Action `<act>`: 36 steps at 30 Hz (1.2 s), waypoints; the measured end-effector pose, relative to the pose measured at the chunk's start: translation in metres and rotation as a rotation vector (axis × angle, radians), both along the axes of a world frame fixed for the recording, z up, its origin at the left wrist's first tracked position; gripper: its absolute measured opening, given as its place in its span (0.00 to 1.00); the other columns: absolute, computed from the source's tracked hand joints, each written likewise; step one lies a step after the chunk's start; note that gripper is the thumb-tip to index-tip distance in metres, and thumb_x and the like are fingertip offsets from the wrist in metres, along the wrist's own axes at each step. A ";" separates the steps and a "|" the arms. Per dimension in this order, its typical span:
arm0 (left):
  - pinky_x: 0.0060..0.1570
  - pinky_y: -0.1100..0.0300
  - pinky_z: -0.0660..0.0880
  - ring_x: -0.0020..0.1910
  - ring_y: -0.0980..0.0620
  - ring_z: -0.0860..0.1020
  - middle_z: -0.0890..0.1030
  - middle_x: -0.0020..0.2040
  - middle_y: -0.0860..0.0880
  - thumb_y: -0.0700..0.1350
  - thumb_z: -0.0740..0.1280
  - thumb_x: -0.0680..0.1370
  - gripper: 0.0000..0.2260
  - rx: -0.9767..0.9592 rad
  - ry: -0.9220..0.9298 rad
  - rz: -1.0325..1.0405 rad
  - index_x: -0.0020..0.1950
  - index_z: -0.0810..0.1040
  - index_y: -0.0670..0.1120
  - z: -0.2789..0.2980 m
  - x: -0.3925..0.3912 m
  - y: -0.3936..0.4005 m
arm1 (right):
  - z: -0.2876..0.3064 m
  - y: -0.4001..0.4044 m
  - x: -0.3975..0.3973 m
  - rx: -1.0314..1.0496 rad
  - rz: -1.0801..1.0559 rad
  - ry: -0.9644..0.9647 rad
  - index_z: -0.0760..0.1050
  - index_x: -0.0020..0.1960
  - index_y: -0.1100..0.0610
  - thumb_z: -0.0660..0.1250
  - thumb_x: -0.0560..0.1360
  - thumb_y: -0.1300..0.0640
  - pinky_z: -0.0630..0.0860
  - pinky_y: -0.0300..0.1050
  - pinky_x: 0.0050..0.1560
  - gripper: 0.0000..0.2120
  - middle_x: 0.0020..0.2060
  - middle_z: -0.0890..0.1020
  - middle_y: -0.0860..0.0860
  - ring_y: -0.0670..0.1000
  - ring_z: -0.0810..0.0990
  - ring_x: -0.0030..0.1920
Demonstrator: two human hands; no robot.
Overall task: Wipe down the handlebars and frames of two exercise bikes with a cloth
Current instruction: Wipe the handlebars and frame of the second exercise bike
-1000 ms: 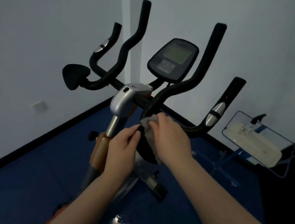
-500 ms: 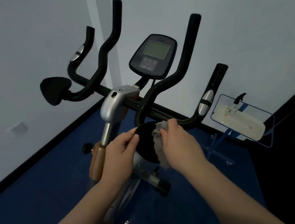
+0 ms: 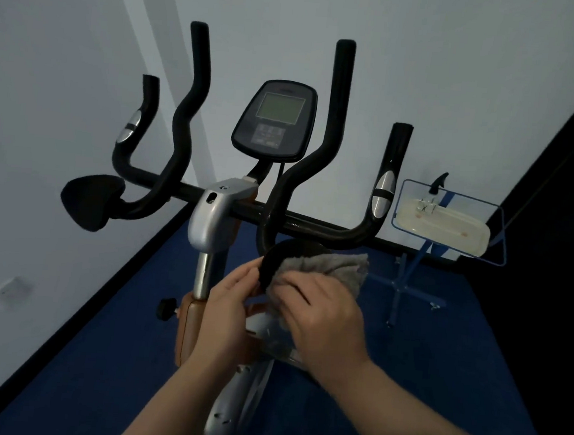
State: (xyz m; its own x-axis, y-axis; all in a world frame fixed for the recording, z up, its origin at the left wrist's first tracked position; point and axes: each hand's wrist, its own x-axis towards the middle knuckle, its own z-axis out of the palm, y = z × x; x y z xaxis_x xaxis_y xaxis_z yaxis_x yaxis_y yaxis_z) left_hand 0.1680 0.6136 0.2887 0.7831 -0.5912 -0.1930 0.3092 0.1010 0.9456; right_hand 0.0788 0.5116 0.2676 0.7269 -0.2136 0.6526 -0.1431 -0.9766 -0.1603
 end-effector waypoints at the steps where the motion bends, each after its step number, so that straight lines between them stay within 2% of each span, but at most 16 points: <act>1: 0.39 0.64 0.80 0.47 0.52 0.84 0.85 0.51 0.45 0.40 0.57 0.82 0.14 0.027 -0.021 -0.004 0.61 0.80 0.42 0.000 0.000 0.001 | 0.003 -0.010 -0.006 -0.066 0.064 0.049 0.82 0.46 0.56 0.72 0.71 0.59 0.72 0.44 0.48 0.04 0.46 0.83 0.51 0.52 0.80 0.45; 3: 0.40 0.65 0.79 0.47 0.55 0.83 0.85 0.51 0.47 0.42 0.57 0.82 0.14 0.077 -0.074 -0.004 0.61 0.80 0.44 0.000 0.001 0.003 | 0.018 -0.021 0.001 -0.056 0.054 0.089 0.80 0.46 0.57 0.73 0.70 0.59 0.69 0.44 0.48 0.05 0.44 0.82 0.52 0.53 0.79 0.45; 6: 0.38 0.68 0.78 0.45 0.57 0.83 0.85 0.49 0.48 0.43 0.57 0.82 0.14 0.091 -0.119 -0.007 0.59 0.81 0.44 0.002 -0.001 0.003 | 0.030 0.004 0.026 0.206 -0.226 0.028 0.77 0.46 0.55 0.71 0.71 0.55 0.71 0.45 0.42 0.06 0.42 0.80 0.51 0.51 0.77 0.41; 7: 0.38 0.69 0.78 0.46 0.58 0.83 0.85 0.49 0.49 0.43 0.57 0.82 0.14 0.088 -0.129 -0.003 0.58 0.81 0.44 0.002 -0.003 0.004 | 0.025 0.017 0.027 0.219 -0.240 0.029 0.77 0.45 0.55 0.72 0.71 0.56 0.71 0.44 0.38 0.06 0.41 0.79 0.51 0.51 0.76 0.39; 11: 0.45 0.64 0.77 0.50 0.57 0.82 0.85 0.51 0.52 0.44 0.56 0.82 0.15 0.142 -0.185 -0.029 0.58 0.82 0.49 0.003 -0.005 0.009 | 0.010 0.014 -0.006 -0.008 -0.017 0.137 0.77 0.47 0.55 0.69 0.69 0.60 0.74 0.42 0.33 0.07 0.44 0.80 0.52 0.50 0.78 0.37; 12: 0.46 0.64 0.76 0.50 0.57 0.82 0.85 0.50 0.52 0.44 0.56 0.82 0.15 0.148 -0.181 -0.022 0.57 0.82 0.50 0.004 -0.003 0.009 | 0.018 0.002 -0.003 -0.016 -0.032 0.124 0.77 0.46 0.55 0.70 0.69 0.61 0.74 0.43 0.33 0.07 0.43 0.79 0.52 0.50 0.77 0.37; 15: 0.44 0.64 0.75 0.46 0.58 0.82 0.86 0.46 0.52 0.46 0.55 0.82 0.16 0.136 -0.098 0.062 0.54 0.83 0.50 0.005 -0.006 0.003 | 0.040 -0.014 0.024 0.131 -0.204 0.037 0.77 0.46 0.57 0.71 0.71 0.60 0.74 0.45 0.34 0.05 0.42 0.79 0.52 0.51 0.77 0.38; 17: 0.44 0.62 0.74 0.45 0.58 0.83 0.86 0.46 0.52 0.47 0.56 0.82 0.15 0.124 -0.067 0.113 0.53 0.83 0.48 0.003 -0.010 0.000 | 0.033 -0.003 0.028 0.118 -0.198 0.077 0.77 0.47 0.56 0.72 0.69 0.61 0.74 0.44 0.35 0.07 0.43 0.80 0.51 0.51 0.78 0.40; 20: 0.44 0.61 0.74 0.46 0.55 0.83 0.86 0.47 0.49 0.46 0.56 0.82 0.15 0.146 -0.087 0.118 0.54 0.83 0.47 0.004 -0.008 -0.001 | 0.017 0.000 -0.002 -0.016 0.033 0.193 0.79 0.47 0.55 0.72 0.66 0.63 0.75 0.43 0.36 0.10 0.44 0.81 0.50 0.51 0.79 0.41; 22: 0.44 0.63 0.75 0.46 0.57 0.82 0.85 0.47 0.50 0.43 0.56 0.82 0.14 0.178 -0.178 0.096 0.52 0.83 0.47 0.004 -0.004 -0.002 | 0.023 -0.017 -0.013 -0.050 0.203 0.263 0.78 0.46 0.54 0.69 0.70 0.61 0.74 0.43 0.39 0.05 0.44 0.81 0.49 0.51 0.77 0.43; 24: 0.42 0.68 0.75 0.44 0.61 0.80 0.83 0.45 0.53 0.42 0.57 0.82 0.14 0.219 -0.333 0.077 0.49 0.82 0.49 0.006 0.000 -0.007 | 0.042 -0.035 -0.002 0.024 0.237 0.226 0.77 0.47 0.55 0.70 0.71 0.61 0.73 0.45 0.42 0.06 0.44 0.80 0.50 0.51 0.76 0.44; 25: 0.43 0.67 0.74 0.44 0.59 0.80 0.82 0.45 0.52 0.43 0.57 0.82 0.13 0.238 -0.400 0.071 0.48 0.81 0.48 0.007 0.002 -0.012 | 0.051 -0.040 0.009 0.075 0.202 0.180 0.76 0.47 0.56 0.71 0.71 0.61 0.73 0.45 0.43 0.06 0.44 0.79 0.51 0.52 0.76 0.45; 27: 0.44 0.59 0.73 0.44 0.52 0.77 0.80 0.44 0.47 0.45 0.56 0.82 0.12 0.270 -0.478 0.089 0.46 0.78 0.46 0.005 0.004 -0.026 | 0.062 -0.041 0.034 0.190 0.099 0.114 0.74 0.48 0.56 0.68 0.75 0.58 0.73 0.48 0.44 0.04 0.44 0.78 0.51 0.53 0.75 0.46; 29: 0.44 0.50 0.72 0.42 0.47 0.75 0.77 0.43 0.44 0.47 0.55 0.83 0.12 0.311 -0.546 0.132 0.45 0.74 0.45 0.003 0.003 -0.040 | 0.057 -0.036 0.053 0.273 -0.011 0.209 0.70 0.52 0.54 0.59 0.80 0.51 0.73 0.51 0.44 0.07 0.46 0.78 0.50 0.54 0.75 0.48; 31: 0.44 0.44 0.73 0.41 0.45 0.74 0.76 0.41 0.45 0.49 0.53 0.83 0.13 0.369 -0.662 0.160 0.46 0.72 0.45 0.000 0.002 -0.047 | 0.042 -0.034 0.056 0.278 -0.107 0.293 0.66 0.55 0.52 0.50 0.81 0.47 0.72 0.50 0.40 0.11 0.46 0.79 0.51 0.54 0.77 0.46; 36: 0.37 0.42 0.73 0.35 0.46 0.73 0.74 0.38 0.47 0.52 0.50 0.82 0.14 0.498 -0.886 0.150 0.46 0.70 0.47 -0.010 0.004 -0.043 | 0.014 -0.030 0.009 0.432 -0.257 0.235 0.59 0.55 0.49 0.48 0.79 0.44 0.66 0.45 0.31 0.11 0.45 0.76 0.50 0.49 0.73 0.38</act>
State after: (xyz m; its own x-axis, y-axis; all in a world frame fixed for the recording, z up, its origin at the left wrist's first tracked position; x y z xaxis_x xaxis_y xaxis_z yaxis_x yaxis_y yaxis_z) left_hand 0.1717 0.5706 0.2789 0.8228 -0.4863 0.2940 -0.5038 -0.3848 0.7734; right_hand 0.0876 0.4812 0.2819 0.7315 -0.6156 0.2932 -0.4481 -0.7581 -0.4738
